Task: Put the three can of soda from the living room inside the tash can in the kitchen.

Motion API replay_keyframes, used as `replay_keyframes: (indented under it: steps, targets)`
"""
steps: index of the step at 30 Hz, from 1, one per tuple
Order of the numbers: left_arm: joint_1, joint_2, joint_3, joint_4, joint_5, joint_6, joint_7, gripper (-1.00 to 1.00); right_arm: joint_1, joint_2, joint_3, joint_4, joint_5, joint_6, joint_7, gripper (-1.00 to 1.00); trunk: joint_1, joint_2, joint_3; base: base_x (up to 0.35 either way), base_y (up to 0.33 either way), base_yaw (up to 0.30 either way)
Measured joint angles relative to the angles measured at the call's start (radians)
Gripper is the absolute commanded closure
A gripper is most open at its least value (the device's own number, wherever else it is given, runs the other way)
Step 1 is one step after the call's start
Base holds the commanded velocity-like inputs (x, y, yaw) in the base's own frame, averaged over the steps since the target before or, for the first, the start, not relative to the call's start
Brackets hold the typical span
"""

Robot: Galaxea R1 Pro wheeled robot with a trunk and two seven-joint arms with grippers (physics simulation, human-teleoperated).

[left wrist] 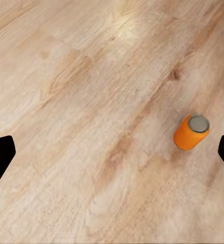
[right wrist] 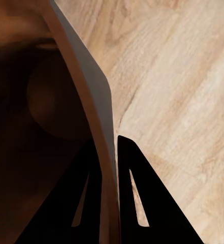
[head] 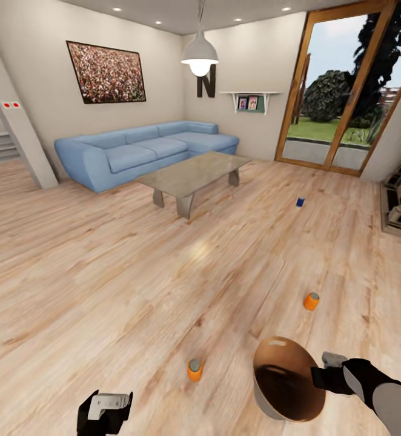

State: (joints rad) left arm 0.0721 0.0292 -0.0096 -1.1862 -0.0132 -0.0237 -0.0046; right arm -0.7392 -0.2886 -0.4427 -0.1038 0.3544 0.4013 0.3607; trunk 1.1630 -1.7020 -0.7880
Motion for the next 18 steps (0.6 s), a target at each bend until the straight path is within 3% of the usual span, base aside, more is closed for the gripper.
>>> replay_keyframes:
  steps: [5,7,9,18]
  targets:
    - [0.000,0.000,0.000,-0.001,0.005,-0.002,-0.001,-1.00,0.018,0.004,-0.010,0.006,-0.003,-0.034,-0.001,1.00,0.000,0.000,0.002,0.072,-0.048,-0.061]
    - [0.005,0.011,0.001,-0.012,0.008,0.001,-0.012,-1.00,0.009,0.015,0.056,0.020,0.021,-0.048,0.002,1.00,0.000,0.000,0.002,0.000,0.000,0.000]
    - [0.009,0.012,0.001,-0.022,0.009,0.004,-0.013,-1.00,-0.001,0.027,0.094,0.028,0.027,-0.062,0.003,1.00,0.000,0.000,0.002,0.000,0.000,0.000]
    - [0.009,0.012,0.001,-0.022,0.009,0.004,-0.013,-1.00,-0.021,0.071,0.141,0.027,0.025,-0.079,0.004,1.00,0.000,0.000,0.002,0.000,0.000,0.000]
